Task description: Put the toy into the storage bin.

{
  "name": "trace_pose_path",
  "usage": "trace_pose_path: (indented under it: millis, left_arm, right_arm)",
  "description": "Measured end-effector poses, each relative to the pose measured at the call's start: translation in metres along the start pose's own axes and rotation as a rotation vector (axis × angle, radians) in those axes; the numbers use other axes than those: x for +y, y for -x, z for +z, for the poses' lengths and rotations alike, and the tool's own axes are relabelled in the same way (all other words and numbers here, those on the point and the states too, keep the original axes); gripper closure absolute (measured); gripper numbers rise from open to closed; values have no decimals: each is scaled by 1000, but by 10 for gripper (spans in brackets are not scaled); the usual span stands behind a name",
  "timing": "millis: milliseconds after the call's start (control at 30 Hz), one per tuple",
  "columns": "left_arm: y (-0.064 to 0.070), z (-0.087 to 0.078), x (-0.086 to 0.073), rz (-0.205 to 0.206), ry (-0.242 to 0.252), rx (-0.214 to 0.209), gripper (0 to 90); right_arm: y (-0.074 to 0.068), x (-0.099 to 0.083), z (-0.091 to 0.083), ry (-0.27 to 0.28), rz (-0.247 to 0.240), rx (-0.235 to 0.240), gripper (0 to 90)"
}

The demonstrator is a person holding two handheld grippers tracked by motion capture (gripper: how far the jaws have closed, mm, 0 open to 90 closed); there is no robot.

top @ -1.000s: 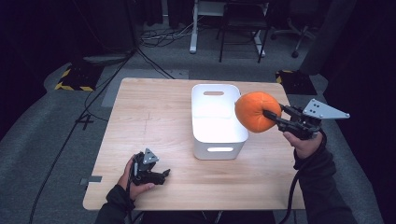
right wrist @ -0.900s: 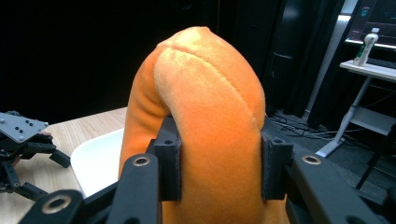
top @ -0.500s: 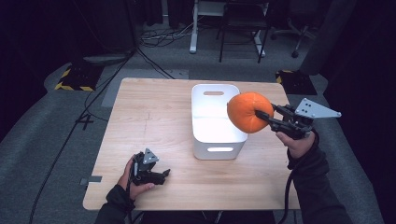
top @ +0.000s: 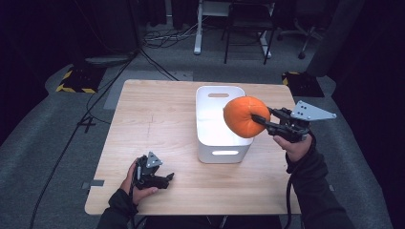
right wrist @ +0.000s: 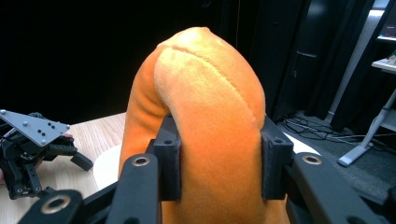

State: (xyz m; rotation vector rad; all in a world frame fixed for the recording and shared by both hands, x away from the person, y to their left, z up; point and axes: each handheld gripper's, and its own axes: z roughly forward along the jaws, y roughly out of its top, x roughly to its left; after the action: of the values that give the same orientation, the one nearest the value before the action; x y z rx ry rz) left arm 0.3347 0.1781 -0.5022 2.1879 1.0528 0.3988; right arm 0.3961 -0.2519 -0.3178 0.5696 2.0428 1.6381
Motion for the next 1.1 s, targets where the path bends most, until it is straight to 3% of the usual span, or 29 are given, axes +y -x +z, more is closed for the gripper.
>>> trace_pose_path:
  millis: [833, 1033, 1100]
  left_arm:
    - [0, 0, 0, -3, -1, -3, 146]
    - [0, 0, 0, -4, 0, -1, 146]
    - [0, 0, 0, -1, -5, 0, 146]
  right_arm:
    - [-8, -14, 31, -79, 21, 48, 588]
    - [-8, -19, 44, -124, -4, 52, 578]
    - [-9, -20, 46, -145, 9, 51, 576]
